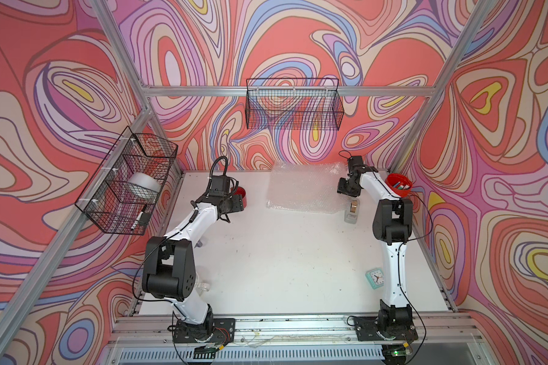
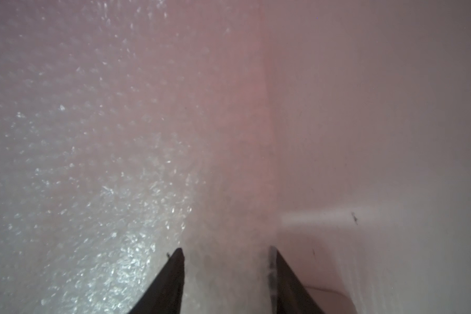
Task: Wrap mugs in bubble wrap
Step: Pick up the bubble wrap from the bubble wrap.
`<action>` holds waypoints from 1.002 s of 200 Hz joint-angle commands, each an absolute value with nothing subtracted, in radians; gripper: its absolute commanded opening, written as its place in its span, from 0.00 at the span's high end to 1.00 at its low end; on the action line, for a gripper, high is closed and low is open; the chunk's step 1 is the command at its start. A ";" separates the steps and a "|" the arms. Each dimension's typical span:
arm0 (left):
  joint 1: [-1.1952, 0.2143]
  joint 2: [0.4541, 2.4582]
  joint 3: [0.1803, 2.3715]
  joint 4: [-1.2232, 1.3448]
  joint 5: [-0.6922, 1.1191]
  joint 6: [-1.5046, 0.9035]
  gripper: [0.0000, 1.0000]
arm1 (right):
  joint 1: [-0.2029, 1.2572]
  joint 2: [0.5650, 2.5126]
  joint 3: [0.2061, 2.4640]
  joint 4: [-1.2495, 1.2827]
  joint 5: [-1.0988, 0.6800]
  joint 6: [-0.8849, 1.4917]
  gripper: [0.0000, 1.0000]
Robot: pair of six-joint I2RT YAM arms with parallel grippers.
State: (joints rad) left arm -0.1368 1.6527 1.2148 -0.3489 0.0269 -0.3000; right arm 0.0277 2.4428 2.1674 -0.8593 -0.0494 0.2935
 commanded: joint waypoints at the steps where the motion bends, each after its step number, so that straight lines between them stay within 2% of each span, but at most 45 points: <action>1: -0.132 1.652 1.205 -0.357 0.038 -0.310 0.26 | 0.029 2.412 2.154 -0.841 -0.064 0.274 0.60; 22: -0.132 1.652 1.206 -0.356 0.047 -0.316 0.26 | 0.031 2.390 2.145 -0.827 -0.051 0.261 0.61; 48: -0.132 1.652 1.201 -0.353 0.054 -0.322 0.27 | 0.030 2.366 2.129 -0.826 -0.019 0.240 0.52; 134: -0.132 1.655 1.201 -0.357 0.063 -0.327 0.27 | 0.032 2.335 2.097 -0.826 0.025 0.215 0.55; 145: -0.131 1.655 1.201 -0.357 0.064 -0.328 0.27 | 0.034 2.336 2.096 -0.828 0.032 0.213 0.57; 200: -0.132 1.652 1.201 -0.362 0.066 -0.325 0.28 | 0.036 2.338 2.090 -0.821 0.008 0.213 0.80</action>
